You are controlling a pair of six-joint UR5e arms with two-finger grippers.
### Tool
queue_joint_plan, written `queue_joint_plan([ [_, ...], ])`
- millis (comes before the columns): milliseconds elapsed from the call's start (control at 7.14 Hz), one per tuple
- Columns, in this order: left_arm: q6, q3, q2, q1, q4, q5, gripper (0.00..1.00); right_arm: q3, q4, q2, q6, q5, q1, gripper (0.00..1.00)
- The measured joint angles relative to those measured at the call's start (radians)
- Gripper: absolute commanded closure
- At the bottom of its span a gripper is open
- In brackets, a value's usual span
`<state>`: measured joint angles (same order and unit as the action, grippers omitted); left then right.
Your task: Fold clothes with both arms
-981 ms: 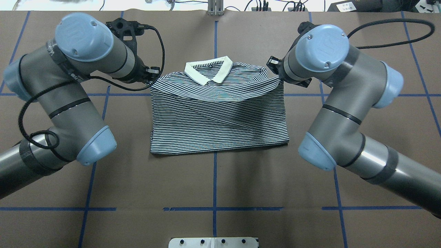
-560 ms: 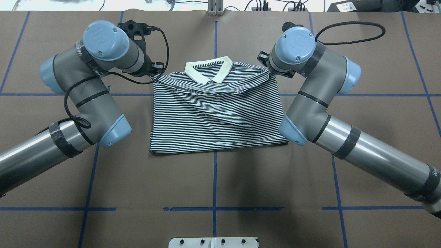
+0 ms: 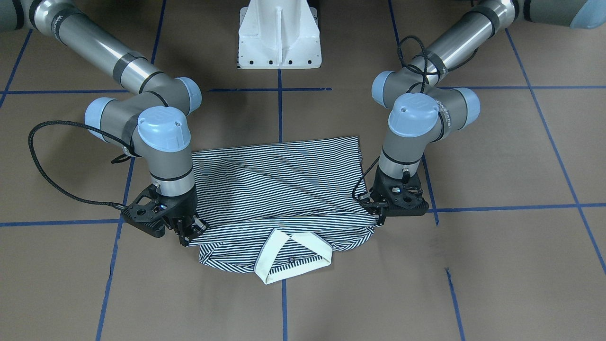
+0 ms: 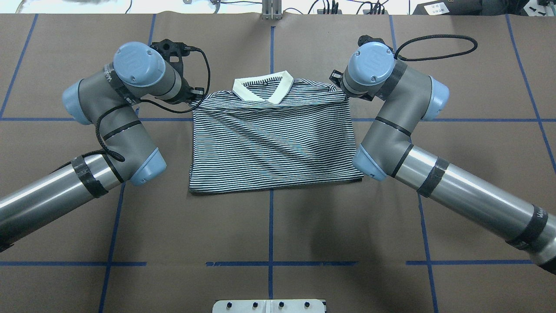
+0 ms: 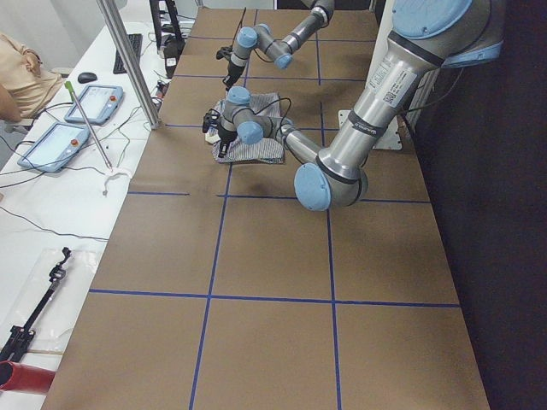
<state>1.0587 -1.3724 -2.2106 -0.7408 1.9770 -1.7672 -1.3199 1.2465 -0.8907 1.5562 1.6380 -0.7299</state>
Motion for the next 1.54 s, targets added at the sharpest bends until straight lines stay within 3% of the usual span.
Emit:
queue_joint_plan([
  [420, -0.086, -0.085, 0.048, 0.006, 0.017, -0.009, 0.00, -0.009, -0.004, -0.004, -0.197, 0.021, -0.024, 0.00],
  [700, -0.126, -0.224, 0.137, 0.019, 0.022, -0.038, 0.00, -0.096, -0.013, -0.072, -0.375, 0.141, -0.084, 0.00],
  [841, -0.114, -0.296, 0.193, 0.049, 0.028, -0.044, 0.09, -0.154, -0.028, -0.120, -0.411, 0.182, -0.098, 0.00],
  [981, -0.058, -0.353, 0.246, 0.096, 0.043, -0.037, 0.40, -0.193, -0.041, -0.153, -0.425, 0.206, -0.103, 0.00],
  [1121, 0.044, -0.380, 0.284, 0.155, 0.071, -0.004, 0.52, -0.210, -0.047, -0.168, -0.429, 0.216, -0.104, 0.00],
  [1541, 0.249, -0.386, 0.326, 0.272, 0.111, 0.085, 0.52, -0.218, -0.050, -0.176, -0.432, 0.218, -0.106, 0.00],
])
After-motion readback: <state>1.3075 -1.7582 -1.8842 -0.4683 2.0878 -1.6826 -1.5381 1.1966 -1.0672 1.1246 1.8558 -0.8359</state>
